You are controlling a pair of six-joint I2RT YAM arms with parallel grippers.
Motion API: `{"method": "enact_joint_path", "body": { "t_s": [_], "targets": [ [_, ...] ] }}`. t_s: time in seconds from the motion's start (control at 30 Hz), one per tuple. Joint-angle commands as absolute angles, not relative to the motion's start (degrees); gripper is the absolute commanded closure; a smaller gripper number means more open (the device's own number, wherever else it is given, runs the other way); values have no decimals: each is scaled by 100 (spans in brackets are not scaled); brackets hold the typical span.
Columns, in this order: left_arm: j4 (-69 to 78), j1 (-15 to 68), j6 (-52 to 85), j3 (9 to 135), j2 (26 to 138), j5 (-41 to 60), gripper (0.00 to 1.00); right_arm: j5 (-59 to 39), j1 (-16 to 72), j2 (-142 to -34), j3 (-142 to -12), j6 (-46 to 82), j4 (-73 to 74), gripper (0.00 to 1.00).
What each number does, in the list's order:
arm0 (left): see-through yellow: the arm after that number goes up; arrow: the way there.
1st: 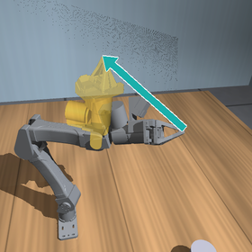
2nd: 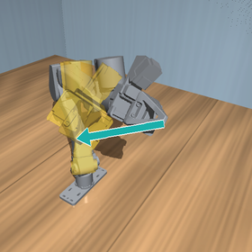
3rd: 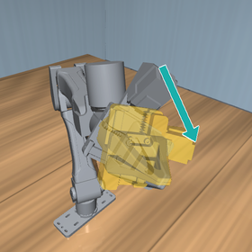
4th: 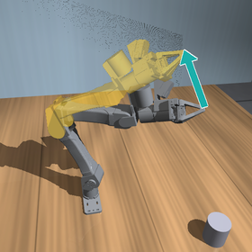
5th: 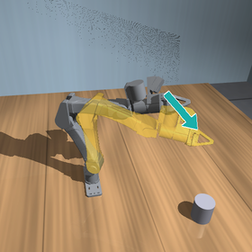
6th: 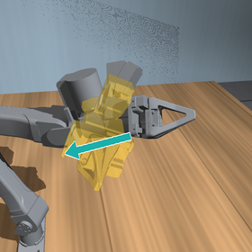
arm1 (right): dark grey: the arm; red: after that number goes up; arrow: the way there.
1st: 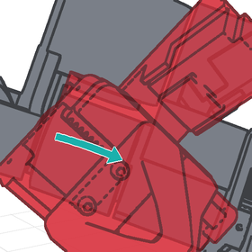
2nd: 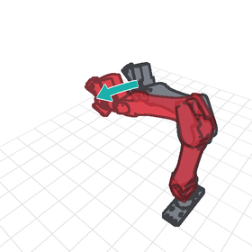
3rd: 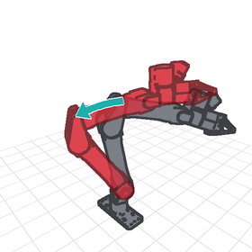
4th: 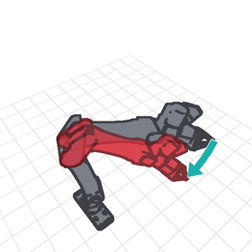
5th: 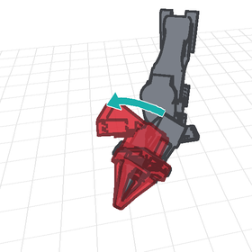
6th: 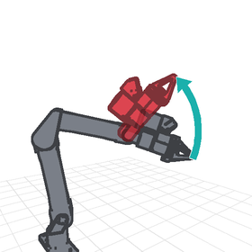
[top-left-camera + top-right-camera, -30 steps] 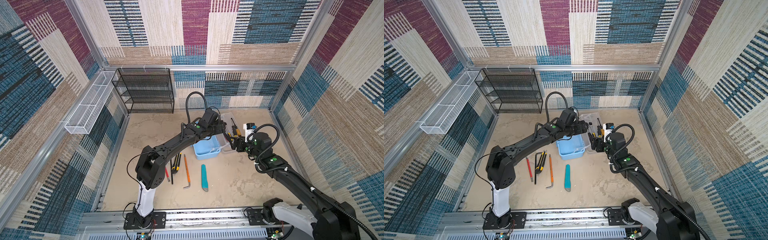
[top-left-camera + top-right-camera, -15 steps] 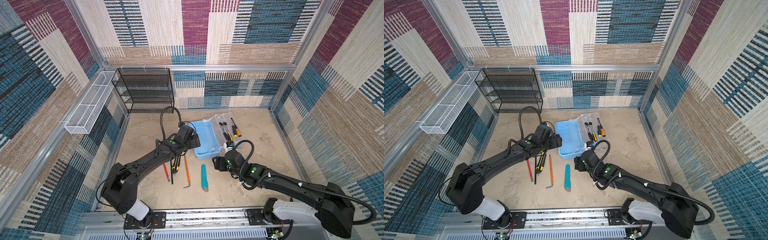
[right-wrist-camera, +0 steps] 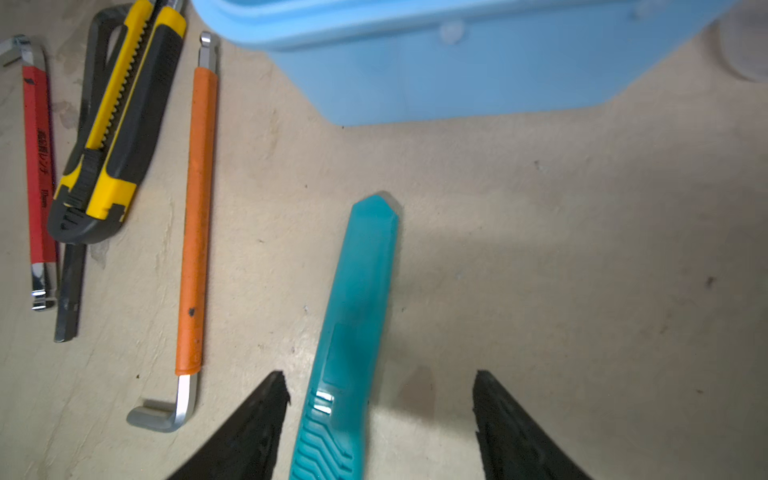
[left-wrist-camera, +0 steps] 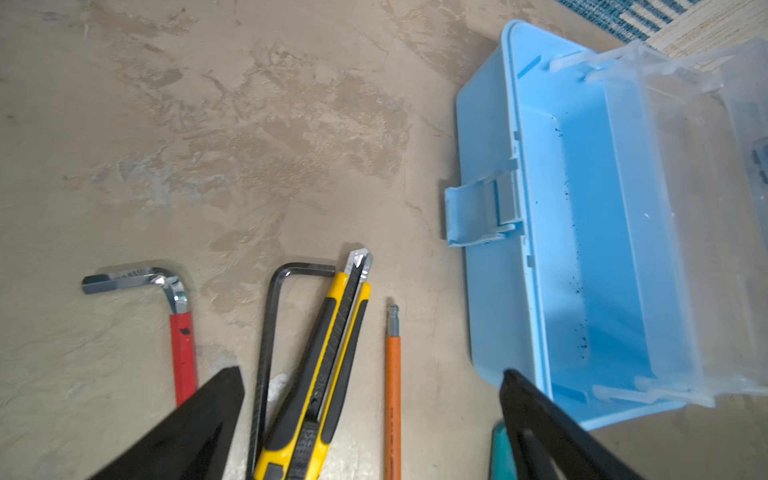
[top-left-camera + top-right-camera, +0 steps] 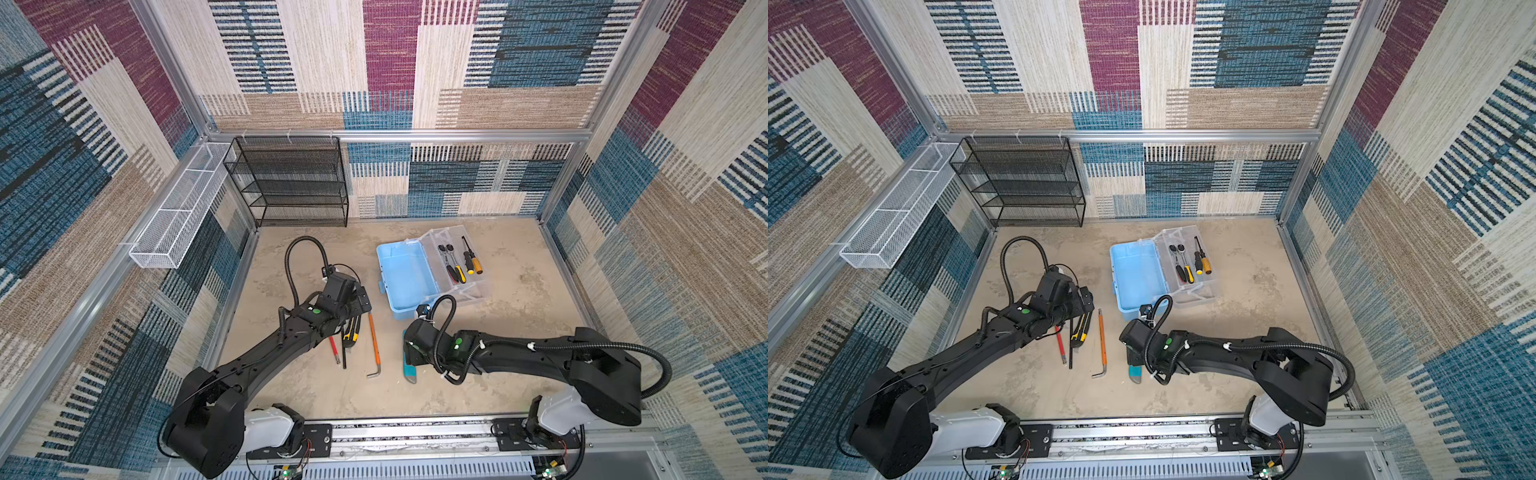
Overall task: Pack the tool kit
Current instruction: 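Move the right gripper over the teal utility knife while left gripper withdraws, then lower and close the right gripper on the teal utility knife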
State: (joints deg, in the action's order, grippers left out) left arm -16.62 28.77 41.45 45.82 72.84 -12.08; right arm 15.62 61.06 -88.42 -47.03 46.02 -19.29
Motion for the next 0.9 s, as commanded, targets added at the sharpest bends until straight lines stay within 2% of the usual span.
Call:
{"method": "enact_joint_path", "body": {
  "t_s": [0.0,0.17,0.33,0.53,0.87],
  "targets": [
    [-1569,2817,4233,4363,7081,-1387,1,1473,6108,-9003,-4852,4524,-2040,27],
    [-1678,2743,4258,4182,6944,-1443,1,1171,6117,-9377,-5062,4428,-2040,31],
    [-1678,2707,4264,4018,6814,-1450,1,1161,6109,-9646,-5176,4371,-2217,37],
    [-1687,2686,4246,3861,6676,-1464,1,1235,6108,-9970,-5327,4181,-2577,40],
    [-1757,2646,4307,3615,6384,-1577,1,1188,6070,-10028,-5370,3838,-2717,62]
  ]
}}
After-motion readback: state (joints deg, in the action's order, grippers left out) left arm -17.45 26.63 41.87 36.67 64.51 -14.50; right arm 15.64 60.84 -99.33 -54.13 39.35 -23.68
